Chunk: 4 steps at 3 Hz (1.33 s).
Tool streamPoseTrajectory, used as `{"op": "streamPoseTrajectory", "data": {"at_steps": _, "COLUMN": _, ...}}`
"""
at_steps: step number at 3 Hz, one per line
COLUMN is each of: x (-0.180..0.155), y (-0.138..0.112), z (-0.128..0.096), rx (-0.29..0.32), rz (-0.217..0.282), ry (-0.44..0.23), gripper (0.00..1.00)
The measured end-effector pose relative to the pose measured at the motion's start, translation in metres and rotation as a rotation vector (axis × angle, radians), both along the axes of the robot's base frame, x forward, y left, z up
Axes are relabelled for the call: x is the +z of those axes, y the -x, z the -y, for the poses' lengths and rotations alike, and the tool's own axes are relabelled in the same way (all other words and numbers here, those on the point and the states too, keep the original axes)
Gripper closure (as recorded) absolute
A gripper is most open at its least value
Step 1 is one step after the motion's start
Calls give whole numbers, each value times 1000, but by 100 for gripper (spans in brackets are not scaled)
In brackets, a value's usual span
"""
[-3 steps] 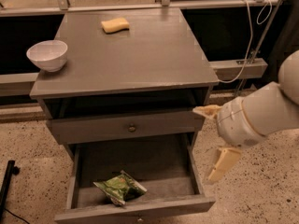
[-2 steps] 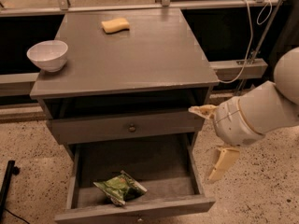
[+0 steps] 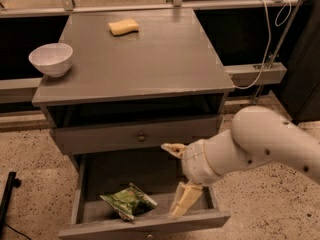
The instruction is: Pick green jalapeno chip bag from middle drawer and place on counter
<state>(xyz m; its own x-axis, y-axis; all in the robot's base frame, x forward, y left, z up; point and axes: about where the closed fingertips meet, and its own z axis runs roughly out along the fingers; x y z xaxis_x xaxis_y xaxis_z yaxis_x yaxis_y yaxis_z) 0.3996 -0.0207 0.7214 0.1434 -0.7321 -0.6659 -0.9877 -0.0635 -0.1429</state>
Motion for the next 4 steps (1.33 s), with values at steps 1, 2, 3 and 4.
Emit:
{"op": "streamPoseTrajectory", "data": {"at_steps": 1, "x": -52, "y": 12, "z": -52, "rx": 13, "rz": -32, "ry": -46, "gripper": 0}}
{"op": "streamPoseTrajectory", "data": {"at_steps": 2, "x": -108, "y": 8, "z": -93, "rx": -8, "rz": -18, "ry": -38, "gripper": 0}}
{"op": "streamPoseTrajectory", "data": {"at_steps": 3, "x": -150, "y": -15, "z": -110, "rx": -87, "rz": -11, "ry": 9, "gripper": 0}}
{"op": "streamPoseTrajectory", "data": {"at_steps": 4, "x": -208, "y": -40, "z": -93, "rx": -266, "rz": -41, "ry": 88, "gripper": 0}}
